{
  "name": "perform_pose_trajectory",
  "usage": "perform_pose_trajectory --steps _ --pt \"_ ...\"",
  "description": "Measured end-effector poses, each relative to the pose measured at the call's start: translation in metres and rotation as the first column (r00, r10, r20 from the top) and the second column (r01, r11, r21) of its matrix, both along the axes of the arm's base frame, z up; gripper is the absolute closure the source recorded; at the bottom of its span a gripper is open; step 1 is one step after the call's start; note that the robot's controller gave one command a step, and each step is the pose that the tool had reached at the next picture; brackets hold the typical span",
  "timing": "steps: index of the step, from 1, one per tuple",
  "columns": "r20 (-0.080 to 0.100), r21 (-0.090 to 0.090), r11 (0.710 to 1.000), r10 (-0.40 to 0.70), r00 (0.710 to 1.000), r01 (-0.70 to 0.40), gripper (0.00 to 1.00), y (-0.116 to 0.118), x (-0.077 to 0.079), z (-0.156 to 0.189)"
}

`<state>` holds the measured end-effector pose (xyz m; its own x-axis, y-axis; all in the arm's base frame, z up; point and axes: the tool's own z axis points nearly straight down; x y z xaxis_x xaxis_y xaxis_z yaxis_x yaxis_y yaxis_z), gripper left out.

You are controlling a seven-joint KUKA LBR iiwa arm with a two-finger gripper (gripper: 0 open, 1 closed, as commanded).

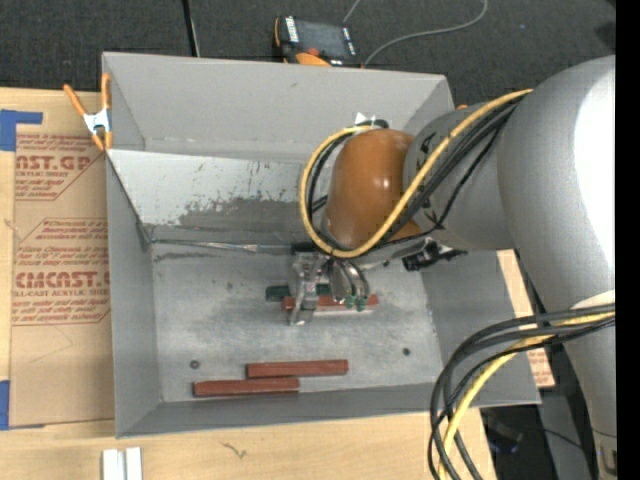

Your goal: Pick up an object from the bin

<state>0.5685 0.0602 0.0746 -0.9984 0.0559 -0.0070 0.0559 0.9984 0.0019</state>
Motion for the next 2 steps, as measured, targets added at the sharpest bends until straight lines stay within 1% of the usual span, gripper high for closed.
perform_pose_trajectory --steps 1,2 --pt "0.008 0.001 0.998 0.067 0.998 -0.067 1.00 -0.066 -0.036 0.000" --pt "0.003 -0.002 0.996 0.091 0.996 -0.091 1.00 -0.043 -0.031 0.136"
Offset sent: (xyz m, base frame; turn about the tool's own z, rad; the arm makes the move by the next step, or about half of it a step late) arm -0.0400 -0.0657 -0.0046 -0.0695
